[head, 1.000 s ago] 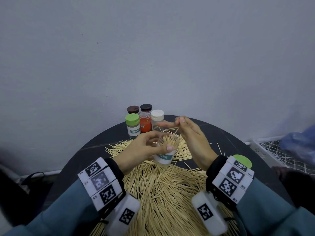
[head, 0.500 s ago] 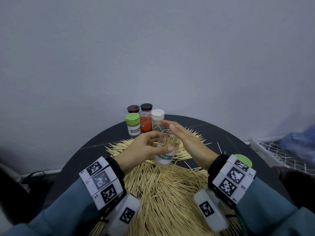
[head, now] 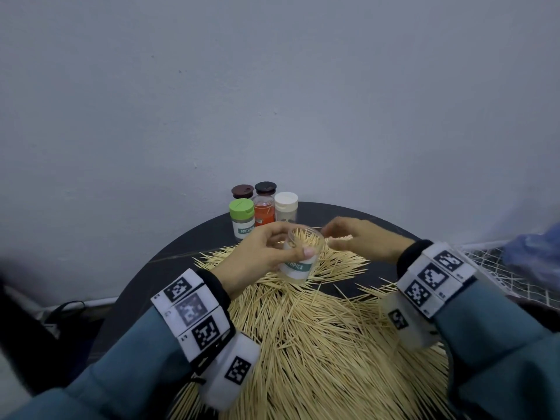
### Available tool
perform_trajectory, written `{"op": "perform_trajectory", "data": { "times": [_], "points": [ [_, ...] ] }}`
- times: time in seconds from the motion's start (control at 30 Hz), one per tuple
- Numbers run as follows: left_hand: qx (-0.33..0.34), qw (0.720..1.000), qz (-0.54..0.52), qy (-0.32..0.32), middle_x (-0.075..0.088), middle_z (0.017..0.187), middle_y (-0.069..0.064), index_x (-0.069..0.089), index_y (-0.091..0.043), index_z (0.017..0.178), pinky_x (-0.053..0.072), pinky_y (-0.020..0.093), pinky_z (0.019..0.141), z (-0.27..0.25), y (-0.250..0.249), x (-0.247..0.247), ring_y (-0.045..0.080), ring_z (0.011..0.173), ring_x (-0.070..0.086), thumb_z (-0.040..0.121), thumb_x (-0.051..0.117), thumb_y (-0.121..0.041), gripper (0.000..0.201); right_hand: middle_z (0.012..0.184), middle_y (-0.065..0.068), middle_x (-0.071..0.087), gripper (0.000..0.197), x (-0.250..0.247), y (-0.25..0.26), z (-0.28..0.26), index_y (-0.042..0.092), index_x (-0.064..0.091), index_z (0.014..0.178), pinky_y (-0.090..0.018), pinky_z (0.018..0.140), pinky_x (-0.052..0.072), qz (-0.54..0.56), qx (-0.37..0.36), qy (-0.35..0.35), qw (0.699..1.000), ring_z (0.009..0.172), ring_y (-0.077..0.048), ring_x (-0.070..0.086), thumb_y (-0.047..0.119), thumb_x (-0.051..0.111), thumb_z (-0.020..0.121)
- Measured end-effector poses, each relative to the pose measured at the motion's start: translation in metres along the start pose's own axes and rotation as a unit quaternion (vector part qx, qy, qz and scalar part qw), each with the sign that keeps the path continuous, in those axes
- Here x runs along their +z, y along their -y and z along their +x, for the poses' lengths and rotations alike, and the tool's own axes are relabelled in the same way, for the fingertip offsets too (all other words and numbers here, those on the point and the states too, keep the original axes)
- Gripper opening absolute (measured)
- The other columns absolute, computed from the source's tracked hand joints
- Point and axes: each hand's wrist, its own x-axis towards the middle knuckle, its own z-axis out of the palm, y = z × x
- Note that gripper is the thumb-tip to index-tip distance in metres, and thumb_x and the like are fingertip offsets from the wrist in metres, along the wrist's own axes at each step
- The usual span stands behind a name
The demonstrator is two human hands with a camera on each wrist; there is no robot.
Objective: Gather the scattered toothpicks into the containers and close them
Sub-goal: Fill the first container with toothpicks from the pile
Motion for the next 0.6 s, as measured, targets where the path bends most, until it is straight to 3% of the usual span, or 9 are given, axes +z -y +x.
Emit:
{"op": "perform_trajectory", "data": {
  "times": [0.07, 0.13, 0.37, 0.5, 0.6],
  "points": [
    [0.000, 1.000, 0.000, -0.007, 0.064, 0.119, -0.002, 0.058, -0.023, 0.121, 0.051, 0.027, 0.085, 0.002, -0.001, -0.001, 0.012, 0.110, 0.059, 0.062, 0.071, -0.039, 0.062, 0.132, -0.003, 0.053, 0.038, -0.002, -0.009, 0.011, 0.014, 0.049, 0.127, -0.026, 0.099, 0.037, -0.136, 0.025, 0.052, 0.989, 0.122, -0.016, 0.048, 0.020, 0.058, 0.091],
    [-0.003, 1.000, 0.005, -0.010, 0.062, 0.122, -0.002, 0.057, -0.022, 0.123, 0.050, 0.032, 0.091, 0.003, 0.000, -0.001, 0.013, 0.113, 0.057, 0.062, 0.072, -0.040, 0.066, 0.136, -0.003, 0.050, 0.045, 0.001, -0.014, 0.021, 0.014, 0.046, 0.131, -0.026, 0.102, 0.035, -0.206, 0.039, 0.084, 0.974, 0.125, -0.018, 0.046, 0.015, 0.061, 0.089],
    [-0.002, 1.000, 0.000, -0.007, 0.064, 0.117, -0.004, 0.057, -0.022, 0.121, 0.049, 0.024, 0.085, 0.006, -0.001, 0.000, 0.010, 0.109, 0.059, 0.071, 0.074, -0.031, 0.054, 0.143, -0.009, 0.042, 0.076, 0.007, -0.026, 0.043, 0.018, 0.022, 0.146, -0.032, 0.101, 0.038, -0.282, 0.088, 0.121, 0.948, 0.128, -0.025, 0.043, 0.009, 0.065, 0.084],
    [0.007, 1.000, 0.004, -0.005, 0.062, 0.121, -0.004, 0.057, -0.027, 0.118, 0.048, 0.024, 0.088, 0.007, -0.002, 0.001, 0.009, 0.113, 0.056, 0.066, 0.073, -0.036, 0.056, 0.144, -0.006, 0.041, 0.063, 0.008, -0.034, 0.047, 0.015, 0.031, 0.144, -0.031, 0.105, 0.034, -0.306, 0.067, 0.123, 0.942, 0.130, -0.023, 0.041, 0.014, 0.060, 0.088],
    [0.007, 1.000, 0.008, -0.006, 0.062, 0.123, -0.002, 0.057, -0.023, 0.121, 0.047, 0.033, 0.096, 0.007, -0.002, 0.000, 0.013, 0.116, 0.055, 0.060, 0.073, -0.042, 0.066, 0.139, -0.007, 0.044, 0.054, 0.006, -0.034, 0.047, 0.011, 0.042, 0.137, -0.028, 0.103, 0.034, -0.318, 0.044, 0.103, 0.942, 0.127, -0.022, 0.043, 0.013, 0.061, 0.087]
  ]
}}
